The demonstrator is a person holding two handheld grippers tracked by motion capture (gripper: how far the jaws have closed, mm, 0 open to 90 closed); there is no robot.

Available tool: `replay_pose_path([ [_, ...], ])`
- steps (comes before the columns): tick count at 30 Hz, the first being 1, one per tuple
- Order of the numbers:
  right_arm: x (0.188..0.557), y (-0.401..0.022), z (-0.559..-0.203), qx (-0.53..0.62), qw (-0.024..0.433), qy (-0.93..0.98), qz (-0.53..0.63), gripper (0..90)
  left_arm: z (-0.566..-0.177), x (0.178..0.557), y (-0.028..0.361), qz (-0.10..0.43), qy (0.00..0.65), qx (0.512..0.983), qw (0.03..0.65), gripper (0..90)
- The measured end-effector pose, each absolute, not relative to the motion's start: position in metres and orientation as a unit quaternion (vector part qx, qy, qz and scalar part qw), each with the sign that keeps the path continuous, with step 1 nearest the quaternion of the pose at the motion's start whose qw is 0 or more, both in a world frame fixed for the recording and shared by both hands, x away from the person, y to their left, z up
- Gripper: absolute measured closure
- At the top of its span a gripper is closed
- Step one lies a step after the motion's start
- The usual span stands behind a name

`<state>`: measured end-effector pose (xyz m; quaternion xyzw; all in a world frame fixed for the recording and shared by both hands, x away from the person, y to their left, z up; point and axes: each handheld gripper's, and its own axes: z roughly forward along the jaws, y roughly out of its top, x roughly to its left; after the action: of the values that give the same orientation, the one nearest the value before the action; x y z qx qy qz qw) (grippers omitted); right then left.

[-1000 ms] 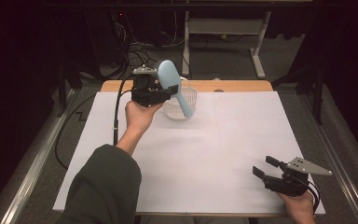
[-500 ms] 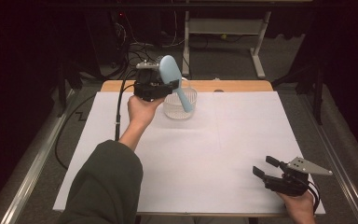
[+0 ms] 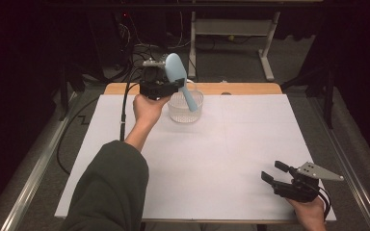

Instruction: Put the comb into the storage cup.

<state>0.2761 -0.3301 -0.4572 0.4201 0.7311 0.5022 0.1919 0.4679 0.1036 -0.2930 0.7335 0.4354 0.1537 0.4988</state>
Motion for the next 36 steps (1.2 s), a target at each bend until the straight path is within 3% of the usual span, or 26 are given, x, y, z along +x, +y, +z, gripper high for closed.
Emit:
replay_pose_path([
  [36, 0.276, -0.331, -0.457, 0.419, 0.187, 0.731, 0.505, 27.7, -0.313, 0.494, 0.092, 0.174, 0.472, 0.724, 0.472, 52.0],
])
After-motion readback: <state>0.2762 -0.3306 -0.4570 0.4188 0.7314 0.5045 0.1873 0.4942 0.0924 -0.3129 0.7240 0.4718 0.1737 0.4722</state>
